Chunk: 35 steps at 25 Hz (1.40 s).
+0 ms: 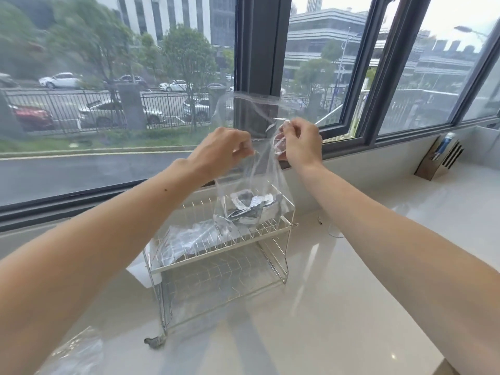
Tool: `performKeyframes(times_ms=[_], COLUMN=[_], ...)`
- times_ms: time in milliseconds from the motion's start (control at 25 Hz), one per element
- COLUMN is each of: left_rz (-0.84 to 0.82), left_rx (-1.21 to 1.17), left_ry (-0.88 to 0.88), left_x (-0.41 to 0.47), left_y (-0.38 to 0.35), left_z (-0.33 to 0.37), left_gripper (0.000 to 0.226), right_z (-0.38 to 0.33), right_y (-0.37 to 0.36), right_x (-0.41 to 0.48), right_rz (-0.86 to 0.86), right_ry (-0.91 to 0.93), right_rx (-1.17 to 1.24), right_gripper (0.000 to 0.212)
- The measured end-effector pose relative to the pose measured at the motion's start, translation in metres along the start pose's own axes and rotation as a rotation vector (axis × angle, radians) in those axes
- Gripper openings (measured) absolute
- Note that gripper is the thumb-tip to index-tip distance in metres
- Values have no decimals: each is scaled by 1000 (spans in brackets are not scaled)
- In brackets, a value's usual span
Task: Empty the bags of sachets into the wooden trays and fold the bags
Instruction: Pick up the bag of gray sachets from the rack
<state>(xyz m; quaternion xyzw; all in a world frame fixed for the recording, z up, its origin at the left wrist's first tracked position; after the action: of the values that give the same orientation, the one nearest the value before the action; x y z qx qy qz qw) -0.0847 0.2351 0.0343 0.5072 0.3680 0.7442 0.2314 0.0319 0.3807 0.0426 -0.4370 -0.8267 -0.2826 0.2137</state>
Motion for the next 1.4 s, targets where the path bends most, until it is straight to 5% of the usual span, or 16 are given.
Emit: performKeyframes(times_ms=[320,480,680,840,960,1040,1200,1400], left_rz=[-137,-239,-316,-232,-296,-304,-240,-53], left_rx=[258,480,9,-473,-627,-634,-538,-523], left_ry=[29,70,559,1133,1363,1426,1456,1434], left_x=[-91,-151,-202,-240,-273,-294,-333,-380], left_y=[53,76,106,128,147,163,192,220], left_z=[41,75,109,113,108,103,97,94], left_gripper=[19,40,50,84,107,101,50,26], right_z=[-30,-44,-64,-93,-118,-134,-162,-189], right_y=[22,24,18,9,0,-9,-24,-38], right_x=[-70,-125,-194,-245,-284,-310,-355,-406], right_rz=[-201,-293,-390,-450,-494,-522,-537,-608], right_ry=[3,-21,-62,-6,52,83,91,68], right_rx=[269,343,423,421,390,361,349,390], right_gripper=[22,22,25,26,25,24,24,22])
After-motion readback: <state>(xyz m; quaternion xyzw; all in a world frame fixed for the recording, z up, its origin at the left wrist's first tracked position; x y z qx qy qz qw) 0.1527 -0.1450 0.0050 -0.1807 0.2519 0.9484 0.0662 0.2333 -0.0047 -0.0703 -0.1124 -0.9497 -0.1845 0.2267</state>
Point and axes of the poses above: each hand's wrist, its own x-axis towards the middle knuckle, its own y-axis out of the back of the hand, z = x × y, the point moved 1 cm from there along x, towards the middle knuckle, and after that the axes turned 7 degrees about y, right-handed, at the moved point
